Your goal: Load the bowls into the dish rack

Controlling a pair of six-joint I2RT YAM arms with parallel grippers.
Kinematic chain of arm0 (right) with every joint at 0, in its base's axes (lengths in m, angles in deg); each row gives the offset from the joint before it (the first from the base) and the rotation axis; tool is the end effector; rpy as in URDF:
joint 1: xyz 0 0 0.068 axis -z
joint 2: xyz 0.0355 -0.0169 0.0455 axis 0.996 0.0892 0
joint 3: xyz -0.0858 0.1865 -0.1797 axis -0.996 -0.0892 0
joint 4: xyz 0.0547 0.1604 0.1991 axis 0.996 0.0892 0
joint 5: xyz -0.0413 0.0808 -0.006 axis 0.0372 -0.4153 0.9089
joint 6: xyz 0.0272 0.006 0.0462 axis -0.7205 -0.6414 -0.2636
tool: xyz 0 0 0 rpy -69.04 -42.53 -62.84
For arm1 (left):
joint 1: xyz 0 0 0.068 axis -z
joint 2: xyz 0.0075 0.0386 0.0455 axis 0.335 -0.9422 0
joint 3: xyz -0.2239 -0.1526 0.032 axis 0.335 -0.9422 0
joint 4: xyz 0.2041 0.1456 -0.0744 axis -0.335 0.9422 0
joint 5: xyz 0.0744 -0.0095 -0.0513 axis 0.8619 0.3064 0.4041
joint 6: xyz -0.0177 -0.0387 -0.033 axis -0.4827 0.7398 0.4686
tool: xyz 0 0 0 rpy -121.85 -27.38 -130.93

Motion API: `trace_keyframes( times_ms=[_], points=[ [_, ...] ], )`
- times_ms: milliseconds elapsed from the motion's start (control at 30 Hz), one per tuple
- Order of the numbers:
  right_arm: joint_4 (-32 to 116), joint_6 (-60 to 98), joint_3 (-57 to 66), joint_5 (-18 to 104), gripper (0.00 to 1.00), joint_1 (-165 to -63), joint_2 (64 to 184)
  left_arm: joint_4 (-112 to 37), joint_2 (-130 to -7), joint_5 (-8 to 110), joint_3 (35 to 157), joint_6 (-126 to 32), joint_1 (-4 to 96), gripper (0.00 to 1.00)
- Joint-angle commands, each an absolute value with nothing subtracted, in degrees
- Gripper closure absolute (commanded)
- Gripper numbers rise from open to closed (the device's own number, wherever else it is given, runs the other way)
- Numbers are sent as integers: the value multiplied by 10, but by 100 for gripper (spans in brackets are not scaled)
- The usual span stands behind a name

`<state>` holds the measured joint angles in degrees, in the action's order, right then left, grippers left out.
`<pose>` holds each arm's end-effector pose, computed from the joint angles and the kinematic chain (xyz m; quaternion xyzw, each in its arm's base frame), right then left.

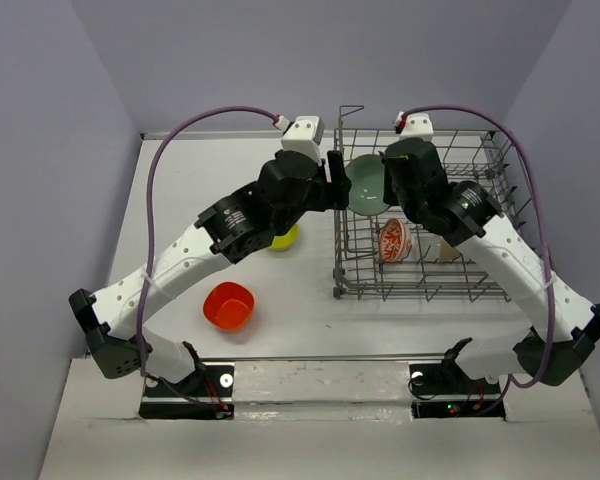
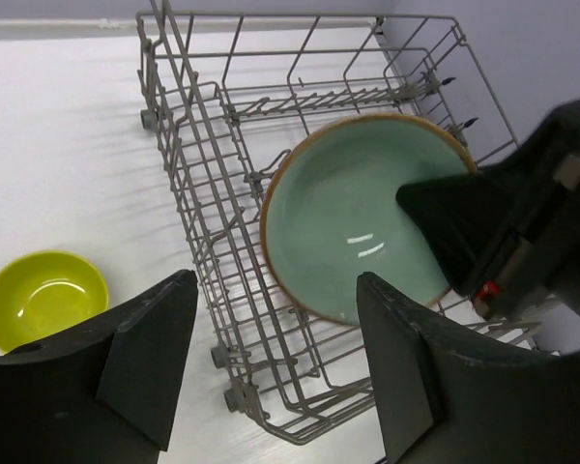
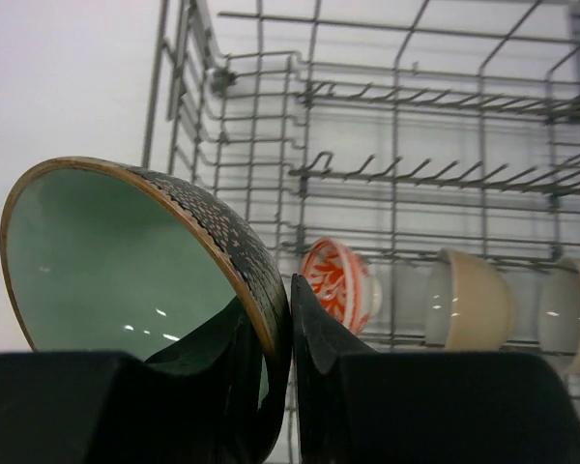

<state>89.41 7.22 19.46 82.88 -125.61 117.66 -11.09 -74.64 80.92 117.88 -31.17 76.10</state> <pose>0.2078 0.1539 0.4376 -0.0296 0.8516 0.0199 0.5230 0.1835 -0.2536 0.4637 0.0765 0.7677 -0.3053 0.5582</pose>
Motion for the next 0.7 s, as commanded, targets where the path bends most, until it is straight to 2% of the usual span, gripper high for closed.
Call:
trace_keyframes(
  times_ms=[0, 267, 467, 567, 600, 667],
  points=[
    [845, 120, 272, 1005, 99, -1244, 1209, -150, -670, 847, 1171, -350, 760, 24],
    [787, 188, 361, 1032, 99, -1099, 1302, -164, -495, 832, 1037, -356, 714, 22],
    [605, 308, 316, 1112, 99, -1040, 1369, -172, -378, 820, 897, -348, 699, 20],
    [491, 437, 289, 1159, 99, -1028, 1411, -152, -332, 850, 861, -363, 695, 18],
    [382, 477, 270, 1163, 99, -1028, 1414, -151, -321, 853, 851, -368, 694, 18],
    [294, 544, 239, 1172, 99, -1028, 1422, -150, -287, 859, 824, -378, 691, 17]
  ],
)
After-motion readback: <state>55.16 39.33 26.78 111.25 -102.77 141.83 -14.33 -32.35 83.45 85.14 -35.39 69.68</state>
